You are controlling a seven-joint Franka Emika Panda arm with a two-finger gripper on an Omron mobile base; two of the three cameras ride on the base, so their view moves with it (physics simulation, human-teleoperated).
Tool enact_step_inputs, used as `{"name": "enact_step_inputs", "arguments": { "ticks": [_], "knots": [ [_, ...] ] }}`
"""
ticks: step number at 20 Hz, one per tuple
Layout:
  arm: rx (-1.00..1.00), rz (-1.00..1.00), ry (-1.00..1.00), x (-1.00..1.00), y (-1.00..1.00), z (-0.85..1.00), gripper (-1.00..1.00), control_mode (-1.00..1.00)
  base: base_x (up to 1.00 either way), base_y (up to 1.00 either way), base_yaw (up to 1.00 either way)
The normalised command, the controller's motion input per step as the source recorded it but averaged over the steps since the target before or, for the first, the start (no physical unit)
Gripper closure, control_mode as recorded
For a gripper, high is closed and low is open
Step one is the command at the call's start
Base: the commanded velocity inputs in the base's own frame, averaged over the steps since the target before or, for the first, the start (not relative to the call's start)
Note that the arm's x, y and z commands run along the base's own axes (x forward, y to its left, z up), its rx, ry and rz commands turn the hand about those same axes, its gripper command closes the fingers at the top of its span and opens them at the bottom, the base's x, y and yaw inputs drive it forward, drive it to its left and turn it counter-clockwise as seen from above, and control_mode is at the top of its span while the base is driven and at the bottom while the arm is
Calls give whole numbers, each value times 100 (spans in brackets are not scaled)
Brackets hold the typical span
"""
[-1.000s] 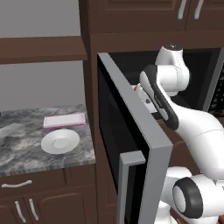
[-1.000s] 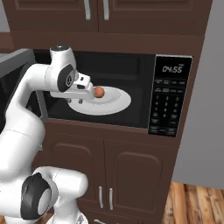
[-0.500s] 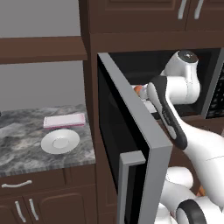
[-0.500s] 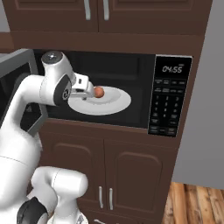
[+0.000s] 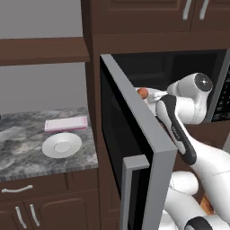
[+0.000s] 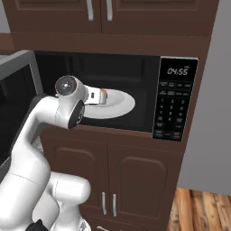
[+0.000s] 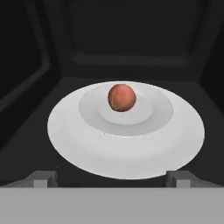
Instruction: Pick the onion from the microwave and place it on plate located on the counter.
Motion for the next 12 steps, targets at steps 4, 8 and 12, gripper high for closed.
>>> {"name": "enact_step_inputs", "arguments": {
  "ticks": [4,8,12],
  "knots": [
    [6,0,3,59,-10,27,-100,-100,0,0,0],
    [2,0,5,60,-1,20,-100,-100,0,0,0],
    [0,0,2,48,0,-4,-100,-100,0,0,0]
  ]
}}
